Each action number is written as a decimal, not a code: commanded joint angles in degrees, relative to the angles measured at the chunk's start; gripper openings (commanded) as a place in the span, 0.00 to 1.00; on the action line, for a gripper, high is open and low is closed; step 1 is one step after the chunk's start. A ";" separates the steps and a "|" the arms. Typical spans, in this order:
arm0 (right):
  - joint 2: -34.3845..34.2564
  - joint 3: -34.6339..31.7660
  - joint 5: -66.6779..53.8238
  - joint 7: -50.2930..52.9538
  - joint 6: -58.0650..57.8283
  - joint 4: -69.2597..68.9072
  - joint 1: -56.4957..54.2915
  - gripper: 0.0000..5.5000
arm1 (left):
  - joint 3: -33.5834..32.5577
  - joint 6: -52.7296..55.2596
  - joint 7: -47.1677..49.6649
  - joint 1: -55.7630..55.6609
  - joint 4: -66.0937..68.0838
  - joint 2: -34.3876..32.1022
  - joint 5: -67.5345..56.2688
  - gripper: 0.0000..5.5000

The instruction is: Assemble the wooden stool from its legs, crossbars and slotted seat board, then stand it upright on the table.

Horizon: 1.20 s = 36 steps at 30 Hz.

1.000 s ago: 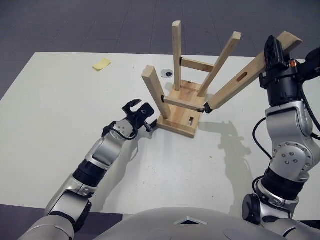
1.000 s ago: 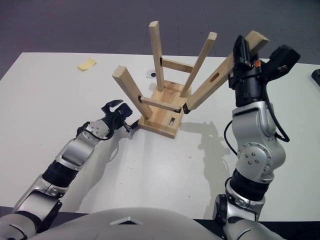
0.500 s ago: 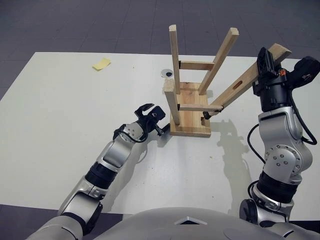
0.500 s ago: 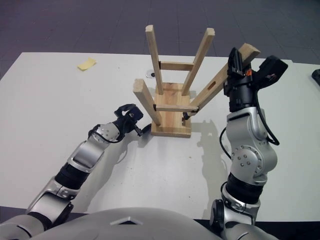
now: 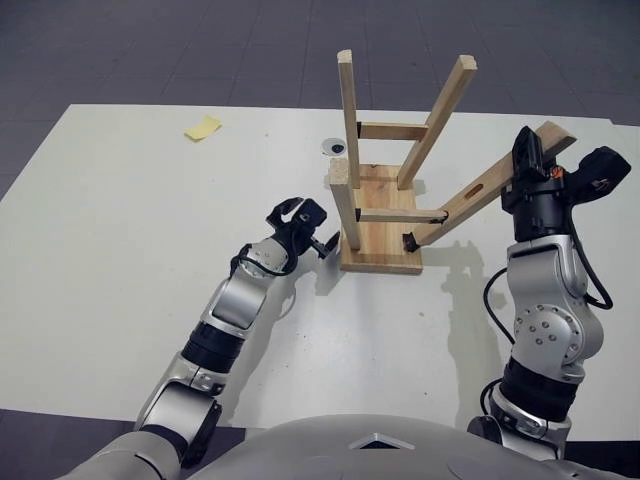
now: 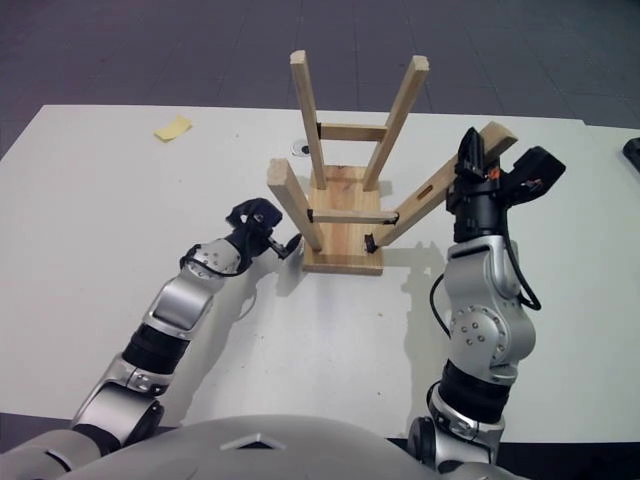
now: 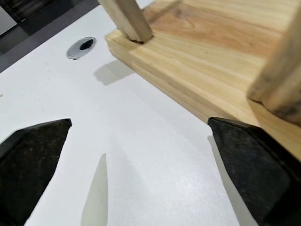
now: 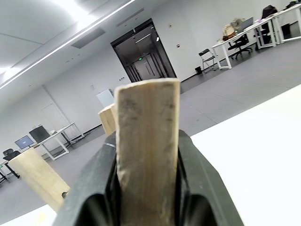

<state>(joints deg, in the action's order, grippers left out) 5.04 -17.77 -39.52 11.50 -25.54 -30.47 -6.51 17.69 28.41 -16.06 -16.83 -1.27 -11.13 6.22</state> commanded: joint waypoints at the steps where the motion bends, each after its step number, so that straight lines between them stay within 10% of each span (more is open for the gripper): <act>1: -2.49 0.06 1.66 -0.50 3.60 1.67 0.97 0.19 | -10.03 -4.46 6.56 -0.94 -2.40 3.53 -3.66 0.98; 12: -6.29 0.03 6.51 -1.20 11.96 5.93 2.88 0.19 | -25.08 -7.69 17.53 -6.19 0.17 10.38 -12.06 0.98; 36: -5.62 1.80 10.17 -4.93 18.34 9.62 0.27 0.19 | -26.80 -12.41 20.43 -8.75 0.55 11.90 -13.75 0.98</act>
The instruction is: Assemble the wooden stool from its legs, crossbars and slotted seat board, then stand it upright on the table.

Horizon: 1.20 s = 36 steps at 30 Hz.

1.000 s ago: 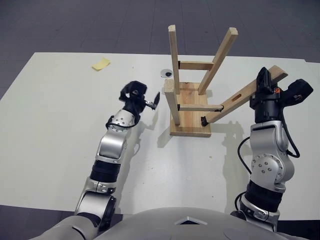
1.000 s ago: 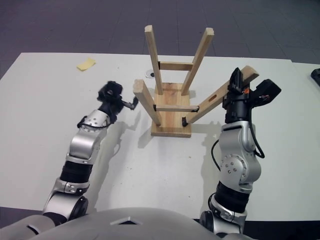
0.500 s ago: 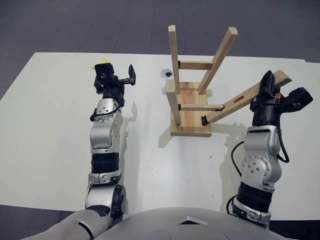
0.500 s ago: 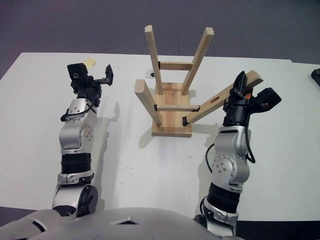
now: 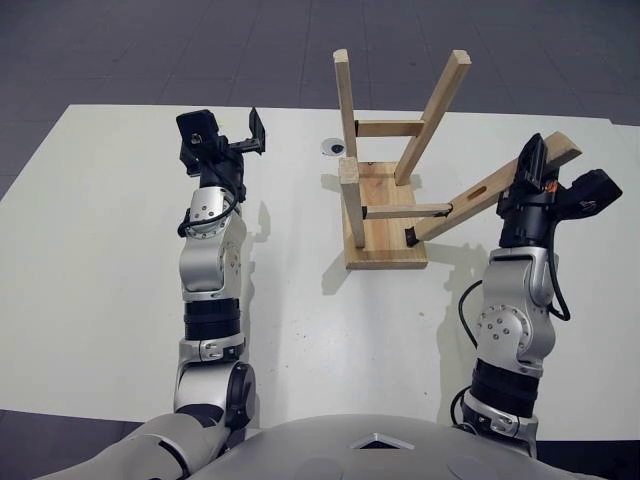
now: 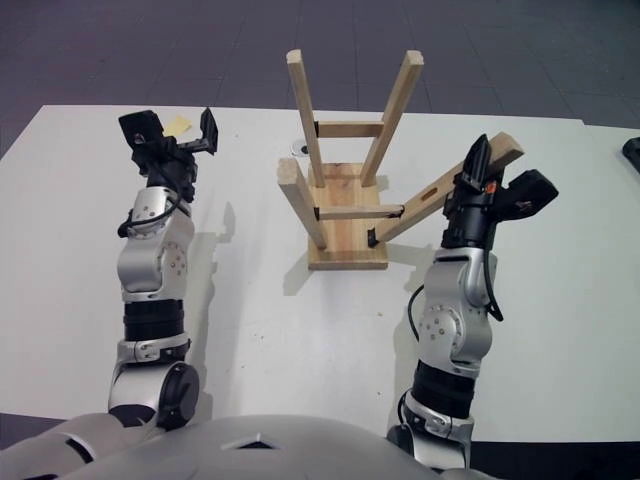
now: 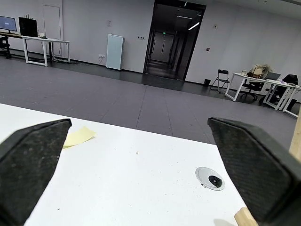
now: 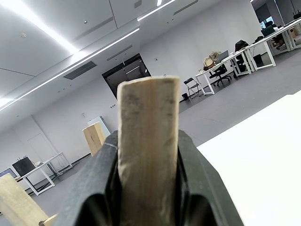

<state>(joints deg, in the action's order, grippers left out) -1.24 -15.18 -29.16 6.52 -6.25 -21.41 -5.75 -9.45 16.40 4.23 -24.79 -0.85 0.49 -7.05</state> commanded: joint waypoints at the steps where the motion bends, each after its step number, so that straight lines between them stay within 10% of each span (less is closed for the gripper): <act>1: 0.84 -0.86 -0.14 -0.07 -1.07 0.65 -0.68 0.19 | 0.41 -0.43 0.13 -0.72 0.04 0.34 -0.44 0.98; 36: 2.71 -2.02 -0.52 -4.49 -1.34 5.86 -2.37 0.19 | 0.45 -2.52 0.67 0.30 -0.38 2.05 -0.50 0.98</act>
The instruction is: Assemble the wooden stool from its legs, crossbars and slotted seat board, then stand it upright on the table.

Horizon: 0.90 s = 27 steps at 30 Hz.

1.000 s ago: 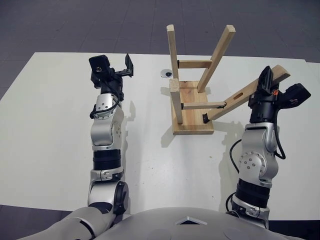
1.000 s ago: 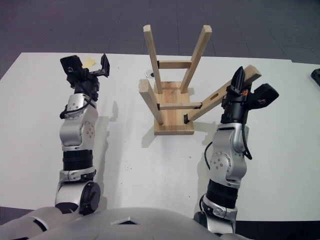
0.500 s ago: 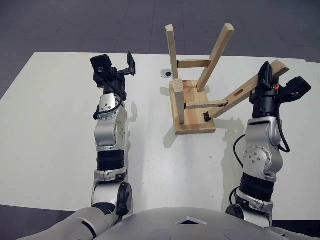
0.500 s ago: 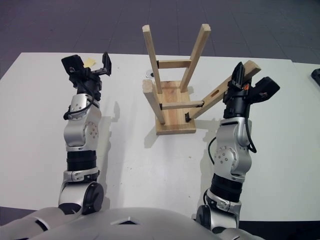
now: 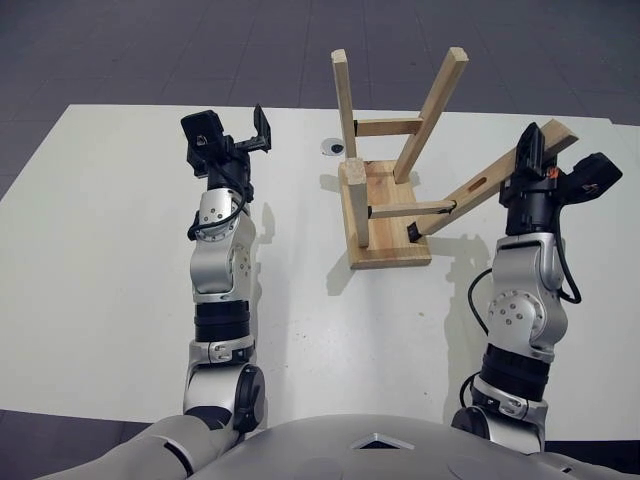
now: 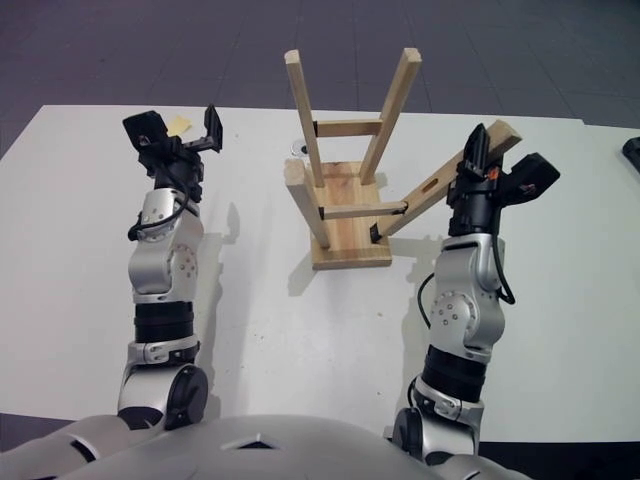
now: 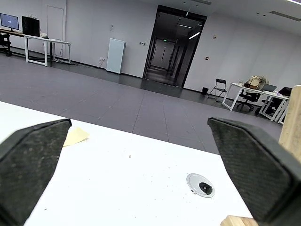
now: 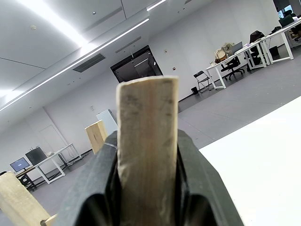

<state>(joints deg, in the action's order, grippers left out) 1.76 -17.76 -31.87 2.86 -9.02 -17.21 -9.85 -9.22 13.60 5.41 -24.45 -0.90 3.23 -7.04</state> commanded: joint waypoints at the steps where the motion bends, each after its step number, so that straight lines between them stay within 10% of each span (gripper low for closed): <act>1: -0.22 0.81 2.81 -1.24 2.08 2.08 2.18 0.19 | 0.24 0.34 -0.67 -0.15 -0.33 -0.82 -0.55 0.98; 27: 0.09 10.66 13.33 -7.98 12.80 10.20 20.71 0.19 | 0.07 3.20 -1.90 -2.52 -4.19 -3.33 -0.71 0.98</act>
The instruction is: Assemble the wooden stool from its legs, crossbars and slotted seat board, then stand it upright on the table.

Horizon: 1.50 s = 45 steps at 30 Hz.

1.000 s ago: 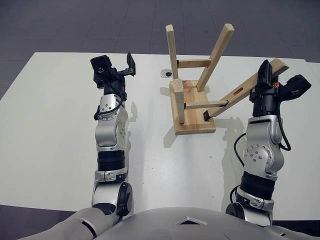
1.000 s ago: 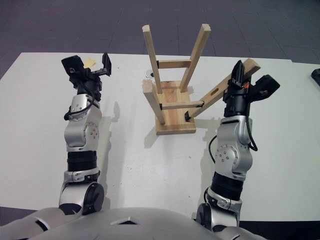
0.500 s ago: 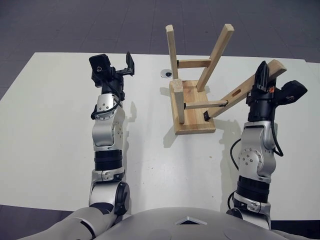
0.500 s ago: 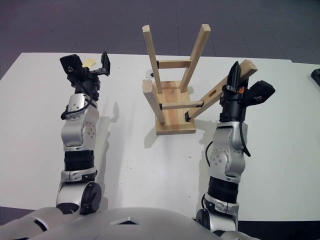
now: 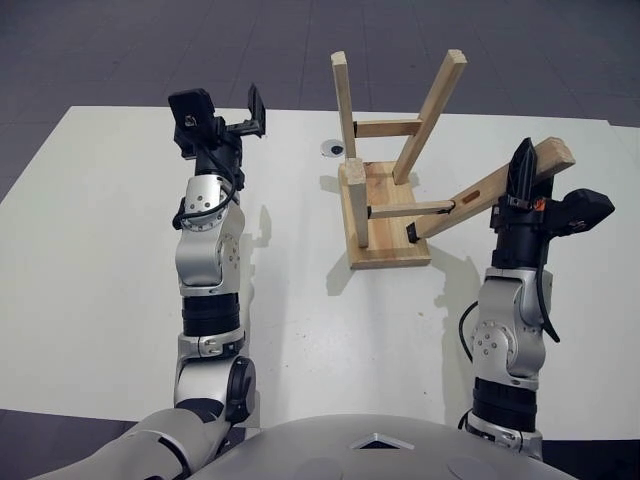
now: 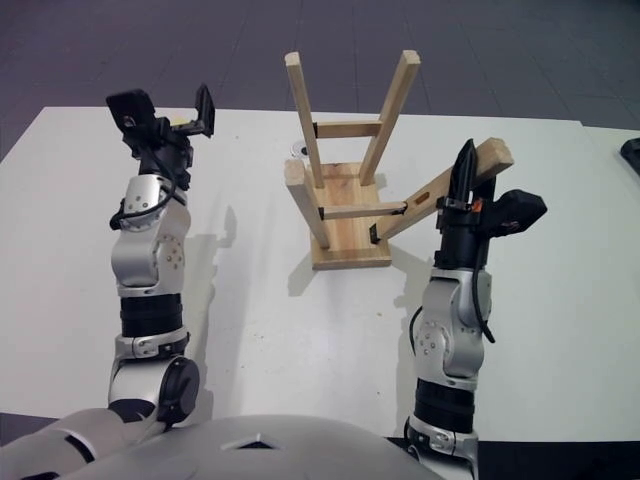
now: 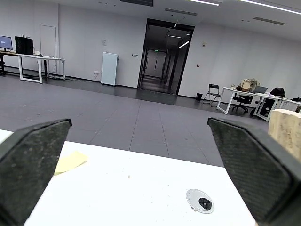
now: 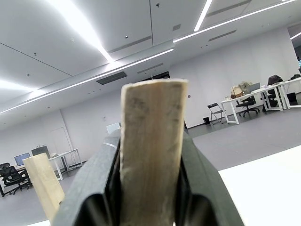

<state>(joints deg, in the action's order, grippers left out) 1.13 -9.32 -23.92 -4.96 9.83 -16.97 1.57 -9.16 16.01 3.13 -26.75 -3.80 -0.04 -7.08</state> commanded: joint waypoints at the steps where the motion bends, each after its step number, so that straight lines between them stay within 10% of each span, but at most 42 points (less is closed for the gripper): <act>1: 0.88 2.39 5.43 -0.27 -5.85 10.24 9.67 0.19 | -0.03 0.87 0.45 -0.21 -1.43 -0.06 -0.65 0.98; 27: 11.94 14.08 12.07 1.35 -21.52 13.64 7.59 0.19 | 0.89 1.91 0.89 -1.87 -4.82 1.48 -1.01 0.98; 45: 18.21 19.20 11.07 -3.50 -11.27 14.93 15.49 0.21 | 0.33 3.56 1.48 -4.37 -5.76 1.36 -2.78 0.98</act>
<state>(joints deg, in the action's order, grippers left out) 13.97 0.74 -22.16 -1.01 11.19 -16.67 2.72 -9.20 17.44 4.36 -29.01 -7.84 1.58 -9.05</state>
